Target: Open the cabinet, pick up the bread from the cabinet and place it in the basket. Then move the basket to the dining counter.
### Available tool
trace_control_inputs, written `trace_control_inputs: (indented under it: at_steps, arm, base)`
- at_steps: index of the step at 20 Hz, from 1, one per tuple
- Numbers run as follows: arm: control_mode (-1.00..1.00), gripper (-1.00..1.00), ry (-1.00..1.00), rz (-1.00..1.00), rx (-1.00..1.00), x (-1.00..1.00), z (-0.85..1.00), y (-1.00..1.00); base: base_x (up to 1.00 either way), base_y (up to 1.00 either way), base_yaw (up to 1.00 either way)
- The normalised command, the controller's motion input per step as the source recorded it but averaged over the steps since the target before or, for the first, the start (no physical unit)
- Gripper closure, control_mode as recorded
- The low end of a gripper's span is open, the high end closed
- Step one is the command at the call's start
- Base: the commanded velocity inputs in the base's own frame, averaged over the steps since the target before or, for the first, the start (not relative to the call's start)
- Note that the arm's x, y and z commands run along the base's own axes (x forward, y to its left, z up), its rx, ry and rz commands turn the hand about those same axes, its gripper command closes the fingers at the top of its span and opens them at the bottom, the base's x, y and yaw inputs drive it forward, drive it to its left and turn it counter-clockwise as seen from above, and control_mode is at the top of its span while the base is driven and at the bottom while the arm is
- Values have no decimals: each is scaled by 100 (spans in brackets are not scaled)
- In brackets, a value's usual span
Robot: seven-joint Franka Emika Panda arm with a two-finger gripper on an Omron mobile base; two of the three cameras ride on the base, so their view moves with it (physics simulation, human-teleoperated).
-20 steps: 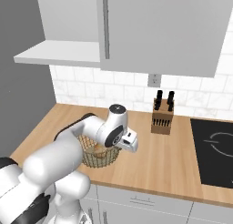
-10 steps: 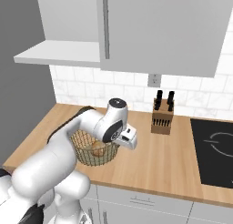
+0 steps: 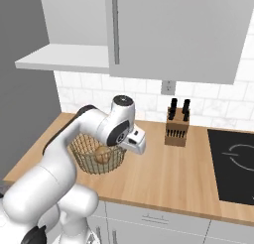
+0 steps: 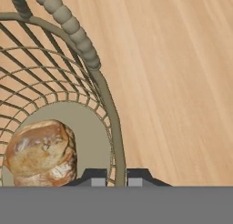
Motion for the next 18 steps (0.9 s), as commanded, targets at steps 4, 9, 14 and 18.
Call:
trace_control_inputs:
  at_steps: [4,9,14,18]
  arm:
    - [-100,100,0,0,2,0,54,11]
    - [-100,100,0,0,2,-4,44,32]
    - [-100,100,-1,0,5,-10,37,35]
    - [-100,100,-1,0,9,-5,34,5]
  base:
    - [0,0,0]
    - [0,0,0]
    - [0,0,0]
    - [0,0,0]
